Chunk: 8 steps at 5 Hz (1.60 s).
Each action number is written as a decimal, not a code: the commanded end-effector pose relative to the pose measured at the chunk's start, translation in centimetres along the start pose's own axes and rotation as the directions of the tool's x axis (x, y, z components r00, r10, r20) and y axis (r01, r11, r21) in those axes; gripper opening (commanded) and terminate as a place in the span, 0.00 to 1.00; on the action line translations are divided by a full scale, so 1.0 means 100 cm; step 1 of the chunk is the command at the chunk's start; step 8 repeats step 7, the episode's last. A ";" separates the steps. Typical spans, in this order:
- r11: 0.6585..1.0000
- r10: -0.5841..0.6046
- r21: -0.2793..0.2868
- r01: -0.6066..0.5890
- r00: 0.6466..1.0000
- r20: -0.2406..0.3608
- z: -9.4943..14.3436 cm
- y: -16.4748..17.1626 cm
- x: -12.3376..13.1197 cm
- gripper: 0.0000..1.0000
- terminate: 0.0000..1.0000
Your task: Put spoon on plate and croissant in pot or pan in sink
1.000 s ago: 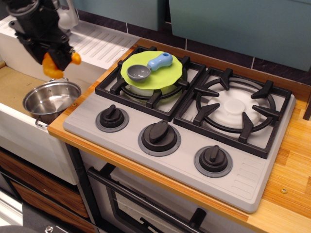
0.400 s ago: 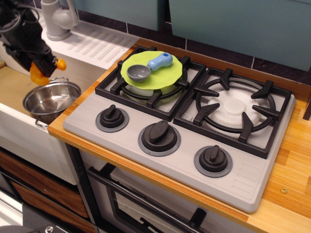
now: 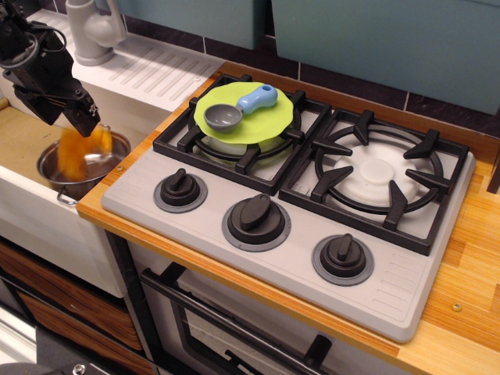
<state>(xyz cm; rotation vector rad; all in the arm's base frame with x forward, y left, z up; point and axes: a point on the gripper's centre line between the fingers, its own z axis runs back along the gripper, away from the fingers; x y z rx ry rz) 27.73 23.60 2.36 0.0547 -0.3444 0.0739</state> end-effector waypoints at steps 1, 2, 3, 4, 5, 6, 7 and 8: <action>0.998 -0.010 0.057 0.010 1.000 -0.002 0.036 0.000 0.029 1.00 0.00; 0.993 -0.033 0.112 0.038 0.998 -0.046 0.063 -0.004 0.045 1.00 0.00; 0.987 -0.038 0.152 0.051 0.996 -0.087 0.091 -0.009 0.061 1.00 0.00; 0.982 -0.044 0.178 0.064 0.993 -0.112 0.112 -0.016 0.076 1.00 0.00; 0.982 -0.044 0.178 0.064 0.993 -0.112 0.112 -0.016 0.076 1.00 0.00; 0.982 -0.044 0.178 0.064 0.993 -0.112 0.112 -0.016 0.076 1.00 0.00; 0.982 -0.044 0.178 0.064 0.993 -0.112 0.112 -0.016 0.076 1.00 1.00; 0.982 -0.044 0.178 0.064 0.993 -0.112 0.112 -0.016 0.076 1.00 1.00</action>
